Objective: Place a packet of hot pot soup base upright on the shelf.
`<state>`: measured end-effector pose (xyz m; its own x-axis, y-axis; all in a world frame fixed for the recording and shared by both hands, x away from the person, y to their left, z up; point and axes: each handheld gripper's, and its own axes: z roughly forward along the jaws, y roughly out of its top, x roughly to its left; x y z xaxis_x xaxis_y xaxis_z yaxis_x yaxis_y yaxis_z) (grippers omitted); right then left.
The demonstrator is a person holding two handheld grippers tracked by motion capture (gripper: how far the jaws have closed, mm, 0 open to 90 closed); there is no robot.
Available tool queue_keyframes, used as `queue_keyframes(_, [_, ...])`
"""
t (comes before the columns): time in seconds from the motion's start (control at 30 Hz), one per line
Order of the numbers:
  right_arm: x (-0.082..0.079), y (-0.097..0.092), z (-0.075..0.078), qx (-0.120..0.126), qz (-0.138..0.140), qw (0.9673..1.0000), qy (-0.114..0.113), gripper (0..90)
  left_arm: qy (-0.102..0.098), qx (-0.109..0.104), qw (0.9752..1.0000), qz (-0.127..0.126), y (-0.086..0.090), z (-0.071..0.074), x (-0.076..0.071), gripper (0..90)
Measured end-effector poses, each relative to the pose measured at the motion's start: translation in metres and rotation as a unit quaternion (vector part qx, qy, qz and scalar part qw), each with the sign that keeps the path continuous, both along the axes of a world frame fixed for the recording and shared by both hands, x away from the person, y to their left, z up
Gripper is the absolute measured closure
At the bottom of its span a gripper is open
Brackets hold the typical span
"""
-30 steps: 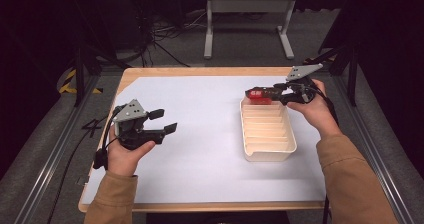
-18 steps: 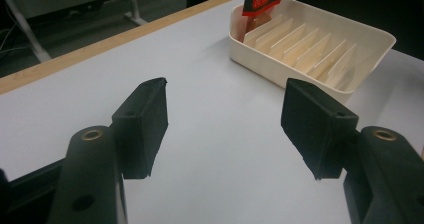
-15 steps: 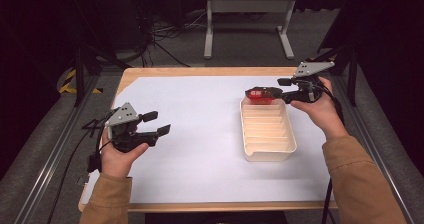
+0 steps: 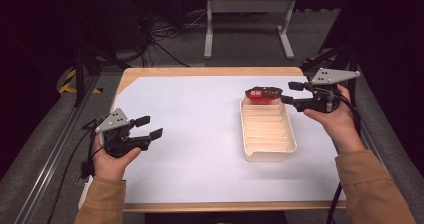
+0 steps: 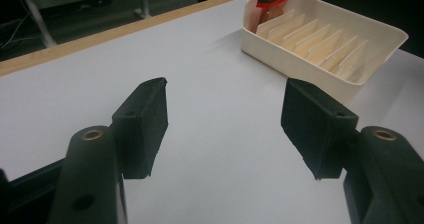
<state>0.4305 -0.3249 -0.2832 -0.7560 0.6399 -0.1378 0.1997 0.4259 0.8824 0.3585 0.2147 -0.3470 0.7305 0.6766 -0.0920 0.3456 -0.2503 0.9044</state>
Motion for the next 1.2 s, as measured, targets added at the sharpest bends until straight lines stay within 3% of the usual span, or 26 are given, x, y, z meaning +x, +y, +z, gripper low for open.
queue_keyframes(0.27, [-0.024, -0.015, -0.012, -0.003, -0.018, 0.9998, 0.003, 38.4, 0.001, -0.001, 0.9999, 0.012, 0.009, -0.006, 0.001, 35.3])
queue_keyframes(0.57, [-0.044, -0.032, -0.040, 0.023, -0.058, 0.9980, 0.010, 33.8, -0.006, 0.003, 0.9994, 0.034, 0.020, -0.015, 0.003, 34.7])
queue_keyframes(0.63, [-0.045, -0.033, -0.043, 0.023, -0.060, 0.9979, 0.009, 33.7, -0.007, 0.000, 0.9993, 0.036, 0.023, -0.017, 0.004, 34.7])
queue_keyframes(0.9, [-0.047, -0.045, -0.084, 0.034, -0.096, 0.9940, 0.039, 33.5, -0.007, -0.011, 0.9992, 0.039, 0.030, -0.023, 0.006, 34.7])
queue_keyframes(0.97, [-0.045, -0.048, -0.092, 0.022, -0.106, 0.9929, 0.049, 33.5, -0.010, -0.009, 0.9992, 0.037, 0.030, -0.024, 0.006, 34.7])
queue_keyframes(1.2, [-0.046, -0.056, -0.100, 0.035, -0.122, 0.9907, 0.049, 33.2, -0.011, -0.013, 0.9992, 0.036, 0.030, -0.027, 0.007, 34.6])
